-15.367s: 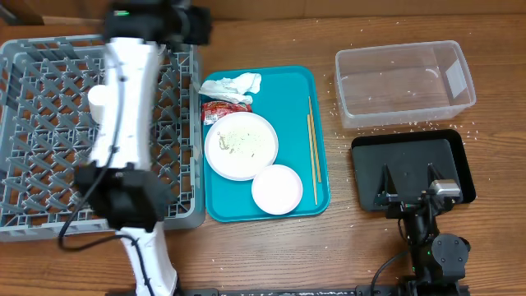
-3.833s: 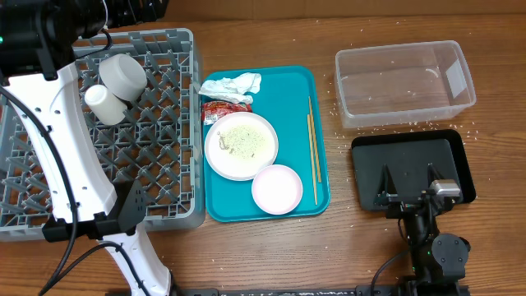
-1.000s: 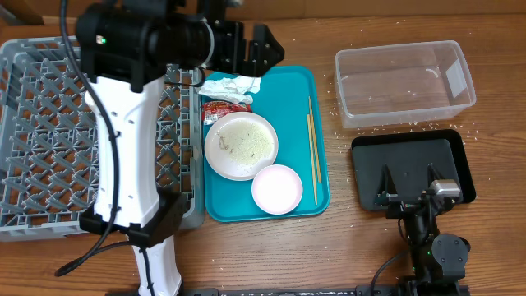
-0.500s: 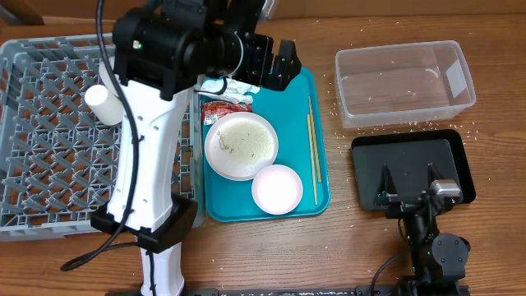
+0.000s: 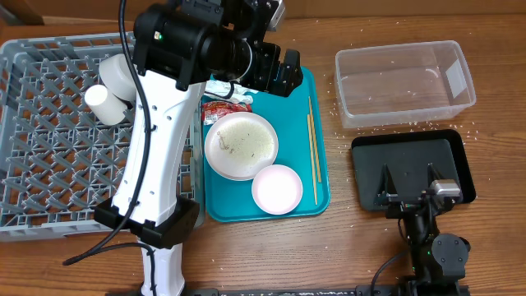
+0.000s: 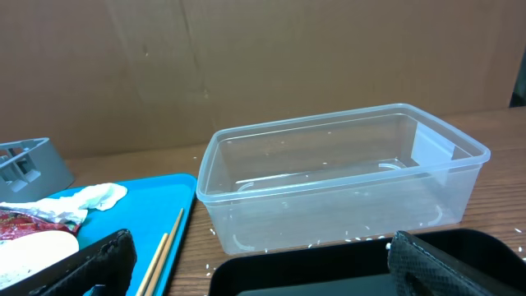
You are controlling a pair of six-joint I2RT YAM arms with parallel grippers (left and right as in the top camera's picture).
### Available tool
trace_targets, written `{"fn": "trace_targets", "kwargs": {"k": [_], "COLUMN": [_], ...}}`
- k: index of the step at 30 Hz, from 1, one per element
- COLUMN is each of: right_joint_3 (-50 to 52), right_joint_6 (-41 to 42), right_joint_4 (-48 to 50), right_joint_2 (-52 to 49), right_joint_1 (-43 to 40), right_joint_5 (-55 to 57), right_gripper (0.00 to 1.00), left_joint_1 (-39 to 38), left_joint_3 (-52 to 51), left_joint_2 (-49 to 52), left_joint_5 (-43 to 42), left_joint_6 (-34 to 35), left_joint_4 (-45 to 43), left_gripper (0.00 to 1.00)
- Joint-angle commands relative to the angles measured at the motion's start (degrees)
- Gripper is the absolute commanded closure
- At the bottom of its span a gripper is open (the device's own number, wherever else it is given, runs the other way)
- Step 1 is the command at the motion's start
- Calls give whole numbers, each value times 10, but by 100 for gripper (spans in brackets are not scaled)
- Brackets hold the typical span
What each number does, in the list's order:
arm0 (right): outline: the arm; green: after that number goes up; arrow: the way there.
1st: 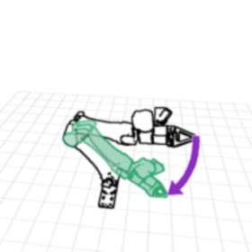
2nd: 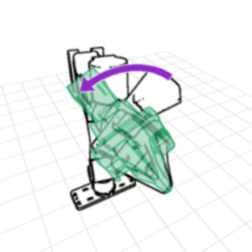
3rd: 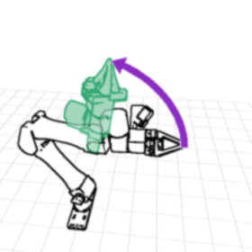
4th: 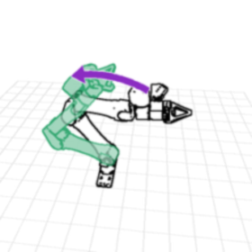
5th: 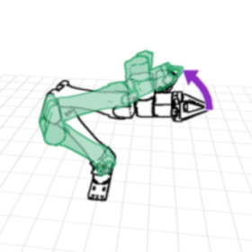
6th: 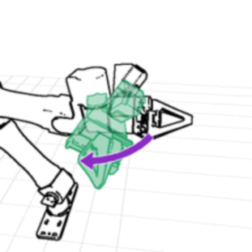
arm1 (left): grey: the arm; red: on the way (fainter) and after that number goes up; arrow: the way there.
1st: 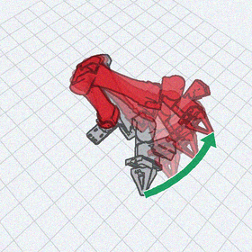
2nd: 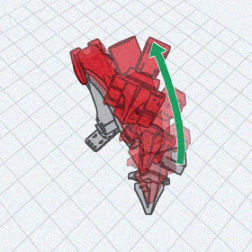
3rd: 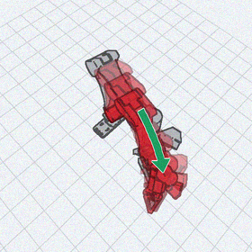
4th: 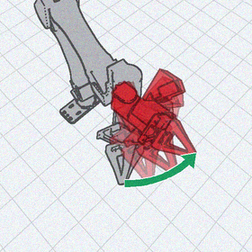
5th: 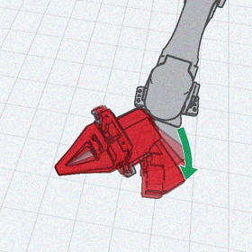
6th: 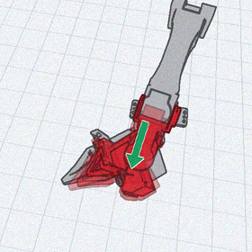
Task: Sort waste into correct bins and load items into the dishwasher
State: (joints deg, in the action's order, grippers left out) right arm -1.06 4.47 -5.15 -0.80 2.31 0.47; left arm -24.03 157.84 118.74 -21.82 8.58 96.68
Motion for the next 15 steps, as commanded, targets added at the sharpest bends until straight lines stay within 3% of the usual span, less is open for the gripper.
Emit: {"fn": "trace_targets", "kwargs": {"k": [1, 15], "right_joint_3": [6, 6], "right_joint_6": [-2, -2], "right_joint_4": [3, 3], "right_joint_2": [5, 5], "right_joint_1": [3, 3], "right_joint_5": [8, 8], "right_gripper": [0, 0], "left_joint_1": [-5, -5], "left_joint_3": [0, 0], "left_joint_2": [0, 0], "left_joint_5": [4, 4], "left_joint_6": [-9, -9], "left_joint_4": [1, 1], "left_gripper": [4, 3]}}
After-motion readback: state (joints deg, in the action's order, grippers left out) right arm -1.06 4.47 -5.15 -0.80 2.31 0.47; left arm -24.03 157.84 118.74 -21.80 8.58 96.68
